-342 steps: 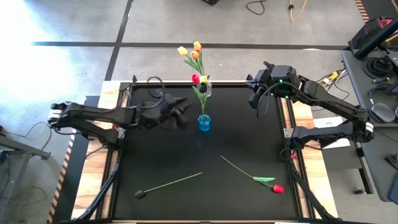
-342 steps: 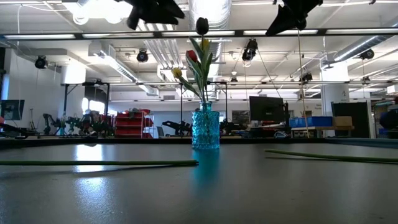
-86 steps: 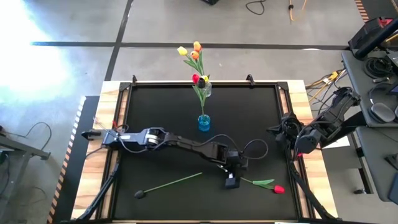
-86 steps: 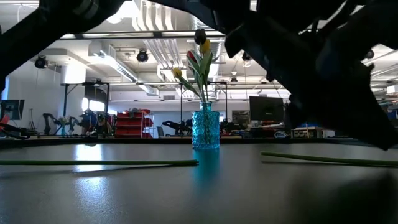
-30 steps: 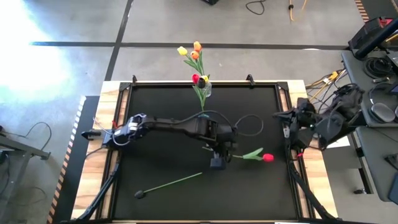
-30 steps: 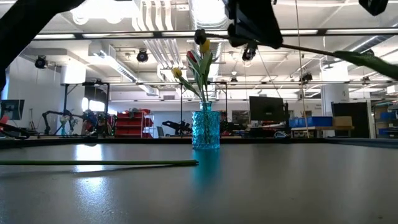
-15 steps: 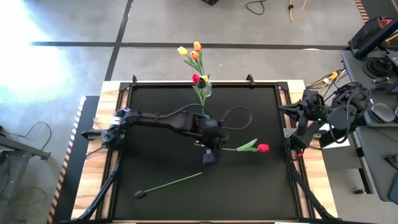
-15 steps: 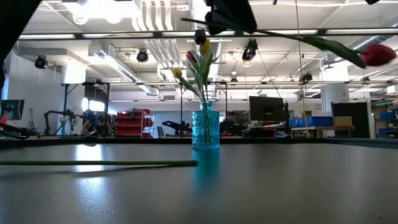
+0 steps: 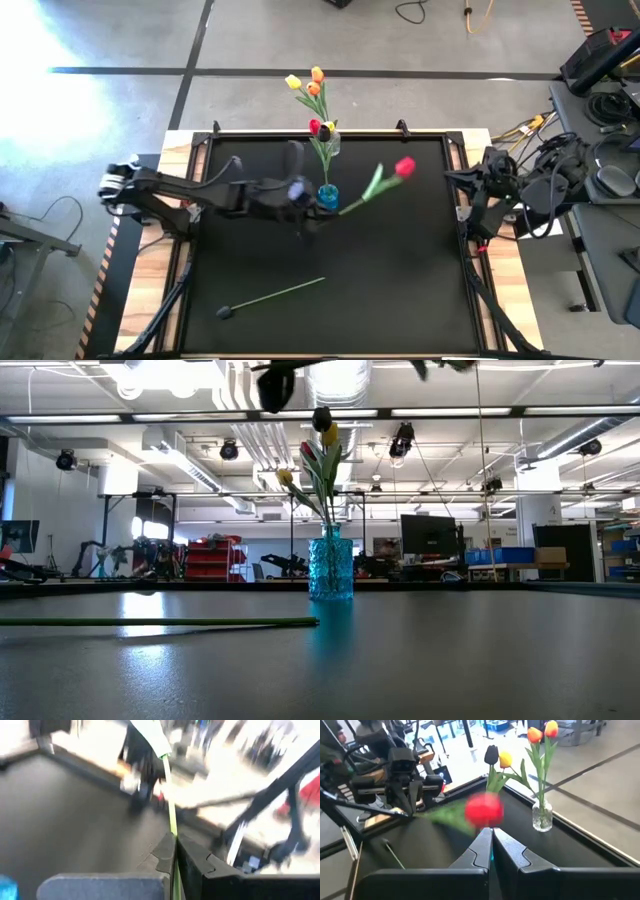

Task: Sort flowers into vase by color
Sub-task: Put the red tulip flower into the blue vase

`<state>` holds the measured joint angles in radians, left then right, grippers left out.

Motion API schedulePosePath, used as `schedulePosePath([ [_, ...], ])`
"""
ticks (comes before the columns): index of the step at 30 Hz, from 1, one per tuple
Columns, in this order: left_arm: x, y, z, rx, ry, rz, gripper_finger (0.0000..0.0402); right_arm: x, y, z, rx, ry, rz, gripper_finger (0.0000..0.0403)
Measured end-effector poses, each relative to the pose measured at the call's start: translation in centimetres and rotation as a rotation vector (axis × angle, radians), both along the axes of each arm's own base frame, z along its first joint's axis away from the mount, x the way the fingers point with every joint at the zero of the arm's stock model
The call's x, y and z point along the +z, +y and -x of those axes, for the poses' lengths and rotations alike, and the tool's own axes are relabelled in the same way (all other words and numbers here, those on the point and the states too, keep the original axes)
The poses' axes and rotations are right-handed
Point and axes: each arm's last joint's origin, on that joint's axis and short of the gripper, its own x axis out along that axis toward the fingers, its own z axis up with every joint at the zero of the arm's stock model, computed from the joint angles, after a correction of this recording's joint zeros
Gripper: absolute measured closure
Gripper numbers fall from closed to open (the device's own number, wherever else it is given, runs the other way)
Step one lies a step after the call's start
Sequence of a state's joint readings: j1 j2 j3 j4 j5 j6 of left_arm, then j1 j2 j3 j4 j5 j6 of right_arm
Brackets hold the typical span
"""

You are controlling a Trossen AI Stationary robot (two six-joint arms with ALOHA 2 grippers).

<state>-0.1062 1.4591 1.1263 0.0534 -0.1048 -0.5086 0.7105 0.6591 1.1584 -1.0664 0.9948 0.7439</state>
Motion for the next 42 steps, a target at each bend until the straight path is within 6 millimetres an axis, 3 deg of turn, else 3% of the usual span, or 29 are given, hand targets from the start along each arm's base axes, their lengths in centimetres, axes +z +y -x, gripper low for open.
schedulePosePath([
  [4, 0.3, 0.5, 2.6, 0.065, -0.220, 0.013, 0.0401, 0.6, 1.2, -1.5, -0.020, -0.049, 0.001, 0.0384],
  [8, 0.6, 1.2, 4.6, 0.091, -0.403, -0.001, 0.0401, 0.8, 4.5, -5.5, -0.028, -0.072, 0.075, 0.0356],
  [14, 0.3, 1.8, 6.6, 0.087, -0.625, 0.001, 0.0401, 2.0, 6.1, -9.9, 0.015, -0.197, 0.024, 0.0316],
  [19, 0.2, 1.9, 7.2, 0.036, -0.717, 0.002, 0.0401, 1.7, 5.8, -14.7, 0.153, -0.264, -0.029, 0.0310],
  [27, 0.8, 1.8, 7.2, -0.019, -0.742, -0.034, 0.0401, 0.6, 3.5, -22.1, 0.220, -0.384, -0.029, 0.0302],
  [36, 1.1, 1.7, 7.4, -0.049, -0.754, -0.036, 0.0401, 2.3, 2.4, -26.7, 0.148, -0.365, 0.000, 0.0217],
  [42, 1.2, 1.7, 7.5, -0.069, -0.758, -0.033, 0.0401, 3.6, 1.8, -28.6, 0.124, -0.336, 0.020, 0.0199],
])
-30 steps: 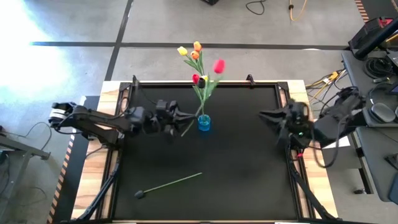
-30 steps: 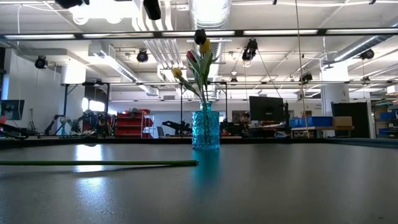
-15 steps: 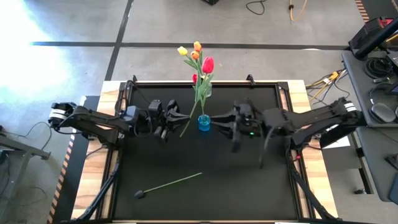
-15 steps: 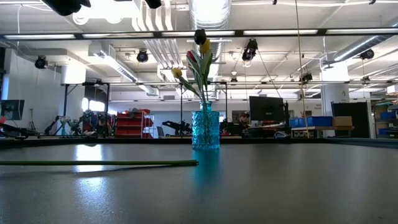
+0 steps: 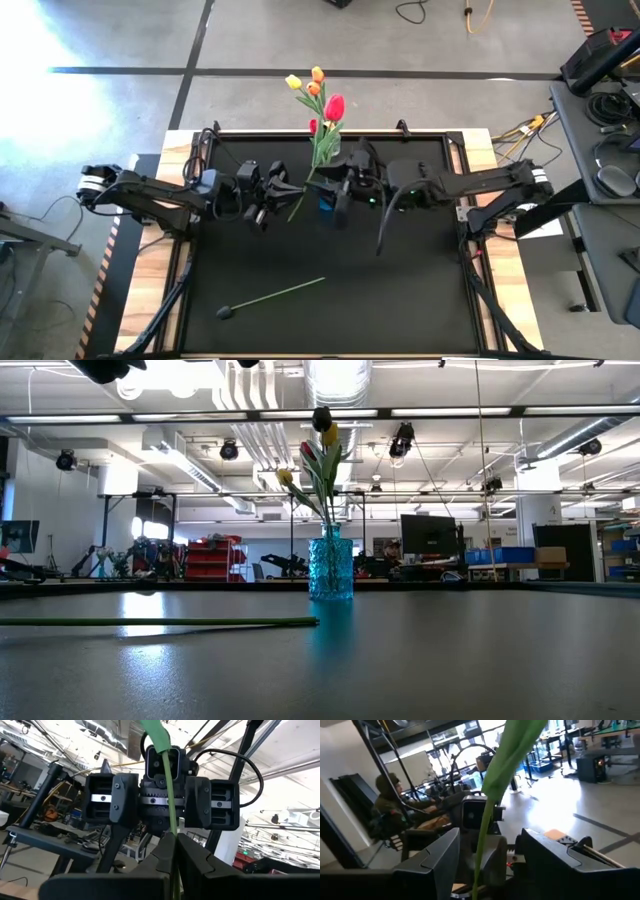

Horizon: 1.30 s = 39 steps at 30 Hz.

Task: Sort flowers into vase by color
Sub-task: Put the red tulip flower into the blue vase

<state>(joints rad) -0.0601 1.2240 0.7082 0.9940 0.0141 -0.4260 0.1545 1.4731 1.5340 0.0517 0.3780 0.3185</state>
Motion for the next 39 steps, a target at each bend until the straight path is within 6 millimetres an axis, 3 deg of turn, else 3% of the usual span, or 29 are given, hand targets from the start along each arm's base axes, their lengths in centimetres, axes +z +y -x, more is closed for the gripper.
schedulePosePath([
  [6, 0.0, 0.0, 0.0, -0.018, -0.001, -0.009, 0.0401, 0.9, -0.1, -0.2, -0.050, -0.021, 0.027, 0.0239],
  [15, -0.5, 0.3, -0.3, -0.008, 0.062, -0.010, 0.0401, 1.0, -0.4, -0.1, -0.075, -0.014, 0.057, 0.0383],
  [22, -0.8, 0.6, -0.4, 0.000, 0.089, 0.003, 0.0401, 0.8, -0.4, 0.0, -0.077, 0.019, 0.095, 0.0389],
  [28, -1.0, 1.3, 0.5, 0.021, 0.237, 0.008, 0.0383, 1.7, -1.2, 1.1, -0.136, 0.047, 0.200, 0.0390],
  [39, 0.7, 2.9, 6.5, 0.201, 0.396, -0.098, 0.0333, 1.8, -4.0, 1.7, -0.255, 0.127, 0.284, 0.0390],
])
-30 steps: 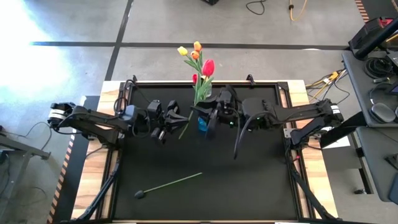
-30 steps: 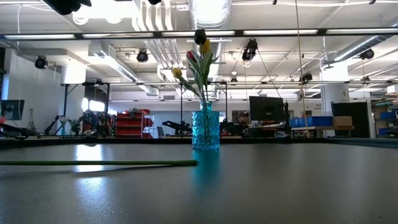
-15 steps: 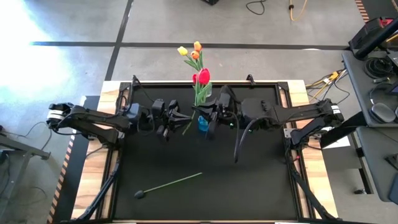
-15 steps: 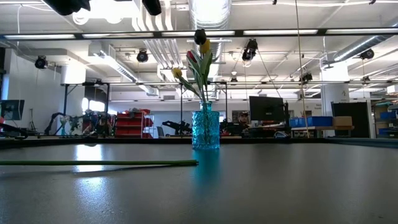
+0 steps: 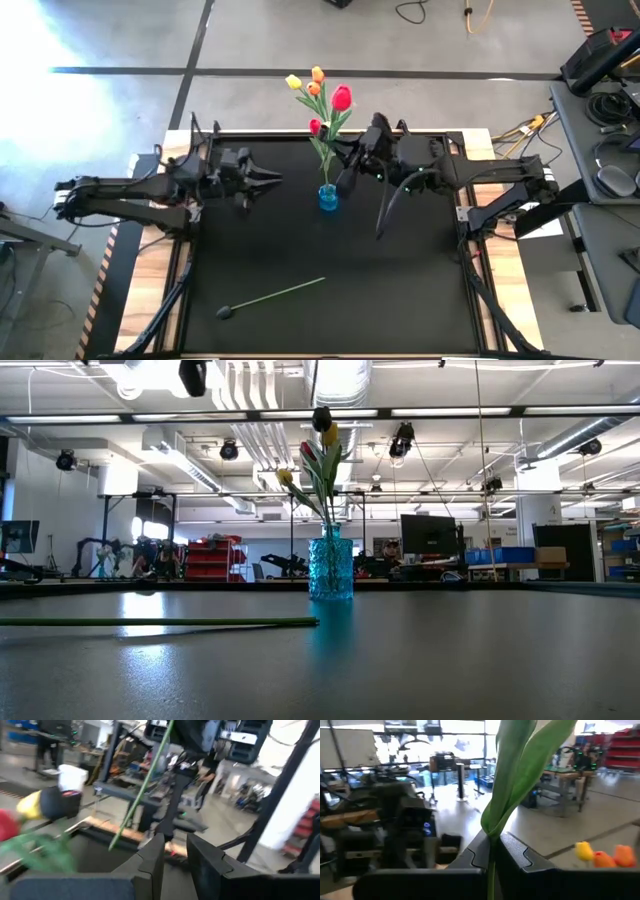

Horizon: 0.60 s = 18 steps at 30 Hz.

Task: Sort flowers into vase by color
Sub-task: Put the red tulip flower into the blue vase

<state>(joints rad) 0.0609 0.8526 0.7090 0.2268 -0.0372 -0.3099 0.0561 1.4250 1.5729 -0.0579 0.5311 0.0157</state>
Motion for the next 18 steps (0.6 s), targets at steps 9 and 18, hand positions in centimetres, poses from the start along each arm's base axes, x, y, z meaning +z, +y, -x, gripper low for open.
schedulePosePath([
  [9, 0.6, 0.2, 4.7, 0.116, 0.066, -0.085, 0.0329, -4.3, -1.0, -0.7, -0.203, 0.079, -0.005, 0.0393],
  [18, 1.0, 0.4, 7.6, 0.171, 0.060, -0.131, 0.0329, -9.4, -1.1, -1.1, -0.253, 0.067, -0.062, 0.0393],
])
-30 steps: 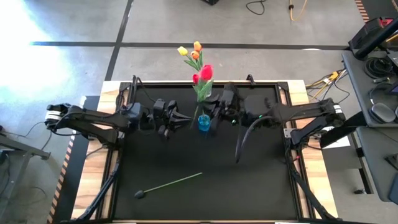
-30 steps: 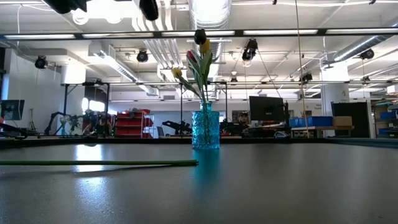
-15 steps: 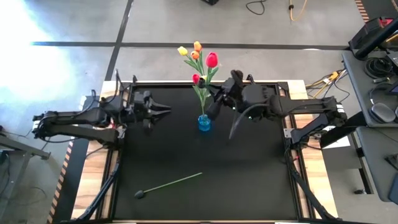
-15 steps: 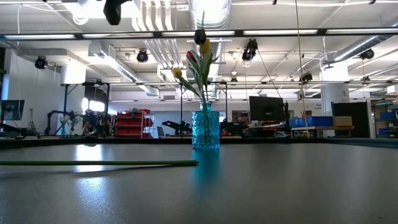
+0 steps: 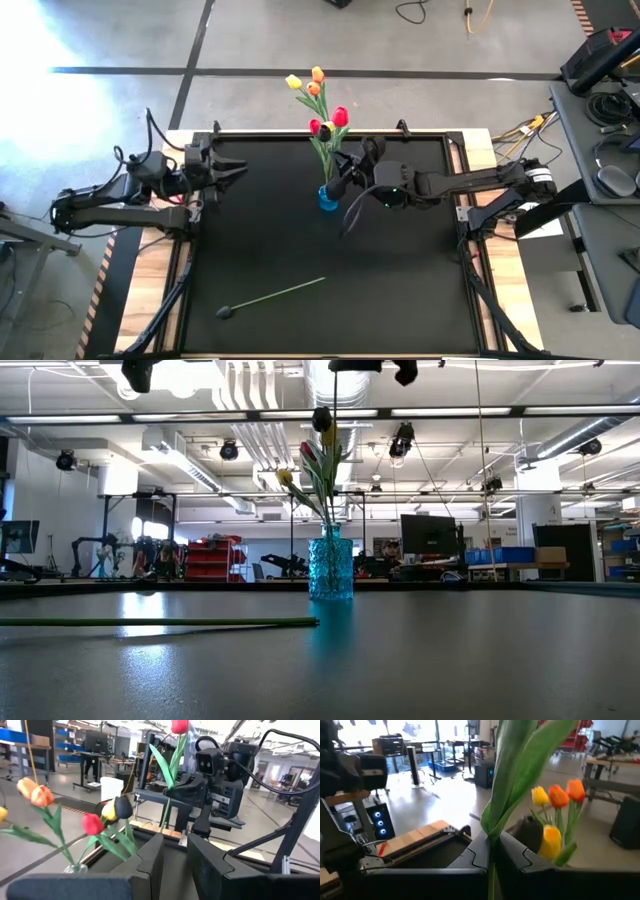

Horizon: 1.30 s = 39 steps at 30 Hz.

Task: Sort flowers into vase by color
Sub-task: Put the red tulip flower into the blue vase

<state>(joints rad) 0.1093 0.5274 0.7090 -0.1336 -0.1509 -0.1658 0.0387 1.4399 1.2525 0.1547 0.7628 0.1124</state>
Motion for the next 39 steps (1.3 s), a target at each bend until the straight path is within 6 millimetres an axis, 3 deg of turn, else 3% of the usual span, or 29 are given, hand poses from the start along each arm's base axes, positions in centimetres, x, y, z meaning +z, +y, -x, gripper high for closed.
schedulePosePath([
  [18, -0.4, 0.3, 1.0, 0.070, 0.036, 0.020, 0.0329, -5.0, 0.1, -0.2, 0.037, 0.039, -0.005, 0.0394],
  [26, -0.6, 0.3, 1.0, 0.071, 0.052, 0.025, 0.0329, -5.2, 0.2, -0.7, 0.061, 0.061, 0.010, 0.0394],
  [39, -0.8, 0.3, 1.0, 0.072, 0.074, 0.035, 0.0329, -7.3, 0.0, -1.8, 0.062, 0.138, 0.016, 0.0394],
])
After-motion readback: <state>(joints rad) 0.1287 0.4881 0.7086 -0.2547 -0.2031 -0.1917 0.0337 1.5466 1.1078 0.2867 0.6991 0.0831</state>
